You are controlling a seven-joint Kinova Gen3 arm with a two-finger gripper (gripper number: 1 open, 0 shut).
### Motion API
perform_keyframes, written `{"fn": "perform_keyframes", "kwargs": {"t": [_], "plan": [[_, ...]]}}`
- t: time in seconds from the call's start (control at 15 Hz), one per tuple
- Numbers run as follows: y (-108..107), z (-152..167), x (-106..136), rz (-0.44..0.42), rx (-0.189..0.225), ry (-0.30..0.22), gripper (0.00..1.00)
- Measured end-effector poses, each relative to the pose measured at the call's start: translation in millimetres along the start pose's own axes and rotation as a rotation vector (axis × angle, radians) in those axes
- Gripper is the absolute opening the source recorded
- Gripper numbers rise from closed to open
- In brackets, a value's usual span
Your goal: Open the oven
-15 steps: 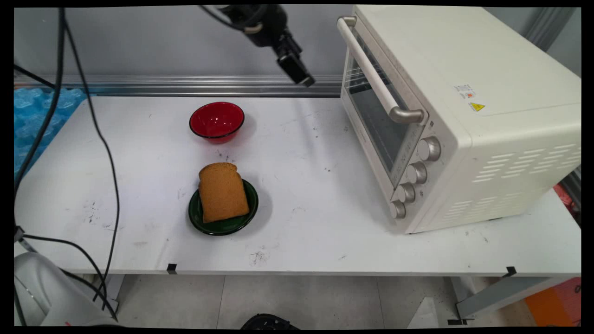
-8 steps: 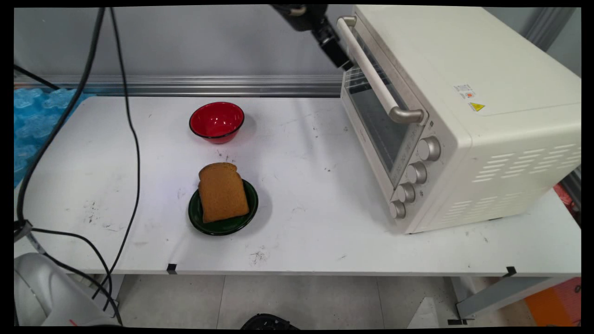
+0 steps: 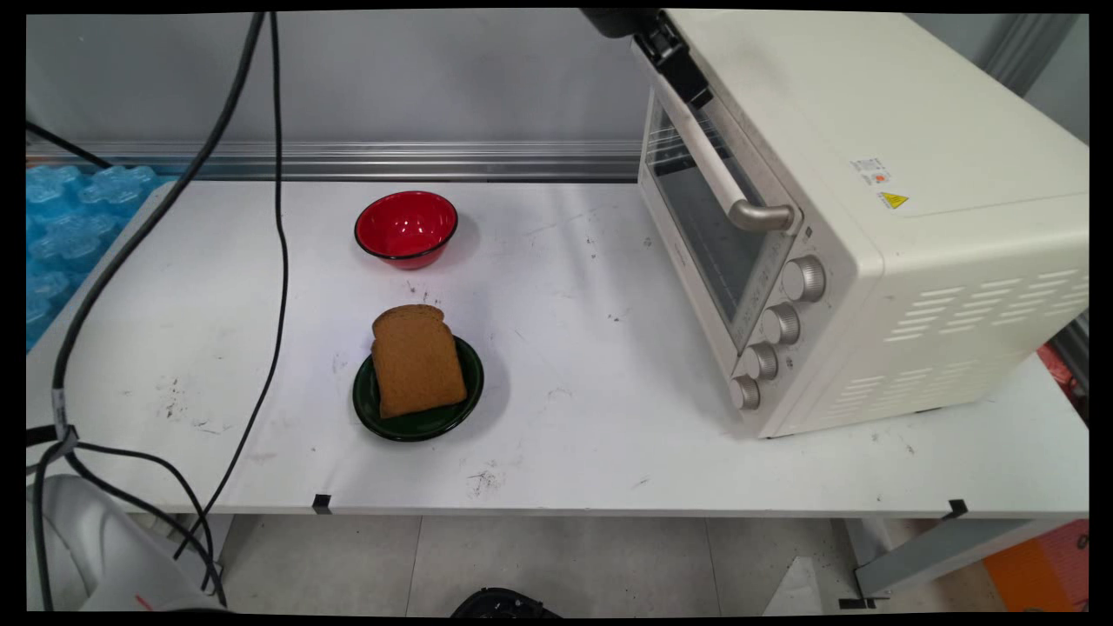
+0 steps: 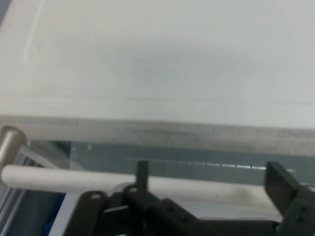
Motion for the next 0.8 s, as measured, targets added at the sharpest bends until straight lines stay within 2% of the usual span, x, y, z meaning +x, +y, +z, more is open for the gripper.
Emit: {"fn": "perform_keyframes", "kwargs": {"t": [0.07,0.8], "plan": [[0,2,2,-0.001,-0.001,0.004,0.00],[-2,19,12,0.007,-0.013,0.012,0.00]]}}
